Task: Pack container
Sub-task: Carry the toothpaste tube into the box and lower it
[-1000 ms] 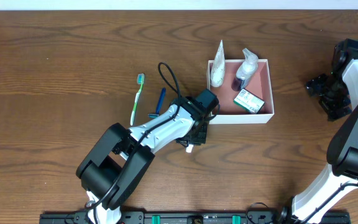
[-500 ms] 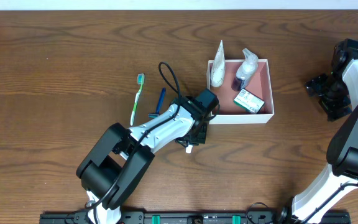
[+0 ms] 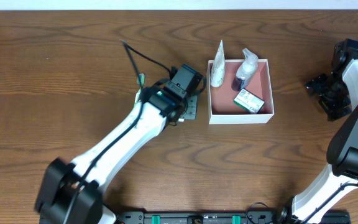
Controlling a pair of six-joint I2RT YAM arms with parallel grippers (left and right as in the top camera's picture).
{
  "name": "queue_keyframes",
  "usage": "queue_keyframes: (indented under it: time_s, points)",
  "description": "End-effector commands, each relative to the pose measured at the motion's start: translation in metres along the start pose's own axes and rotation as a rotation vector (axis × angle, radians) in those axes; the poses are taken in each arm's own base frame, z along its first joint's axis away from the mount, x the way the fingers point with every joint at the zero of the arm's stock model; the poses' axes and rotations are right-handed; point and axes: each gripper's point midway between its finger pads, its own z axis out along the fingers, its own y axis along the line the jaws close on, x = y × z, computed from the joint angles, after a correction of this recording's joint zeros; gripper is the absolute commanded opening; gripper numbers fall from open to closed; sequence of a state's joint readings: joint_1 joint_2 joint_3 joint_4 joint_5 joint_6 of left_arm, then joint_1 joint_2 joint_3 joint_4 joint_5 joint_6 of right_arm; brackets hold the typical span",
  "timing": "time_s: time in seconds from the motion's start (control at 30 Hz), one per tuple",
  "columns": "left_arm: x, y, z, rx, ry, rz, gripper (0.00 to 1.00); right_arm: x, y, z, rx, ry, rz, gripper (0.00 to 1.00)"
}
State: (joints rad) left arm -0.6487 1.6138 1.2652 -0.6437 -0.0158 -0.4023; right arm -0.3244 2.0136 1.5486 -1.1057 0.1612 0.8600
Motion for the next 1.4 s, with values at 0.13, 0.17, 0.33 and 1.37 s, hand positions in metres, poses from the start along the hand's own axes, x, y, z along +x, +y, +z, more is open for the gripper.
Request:
queue_keyframes:
  time_s: [0.13, 0.17, 0.33, 1.37]
  points:
    - [-0.03, -0.066, -0.041, 0.144, -0.223, 0.234, 0.19, -0.003, -0.002, -0.005, -0.004, -0.018, 0.023, 0.99]
    - [-0.03, -0.075, -0.043, 0.162, -0.24, 0.257, 0.19, -0.003, -0.002, -0.005, -0.004, -0.017, 0.023, 0.99]
    - [-0.036, -0.116, -0.041, 0.239, -0.32, 0.318, 0.19, -0.003, -0.002, -0.005, -0.004, -0.017, 0.023, 0.99]
    - [-0.038, -0.132, 0.032, 0.213, -0.323, 0.38, 0.48, -0.003, -0.002, -0.005, -0.004, -0.017, 0.023, 0.99]
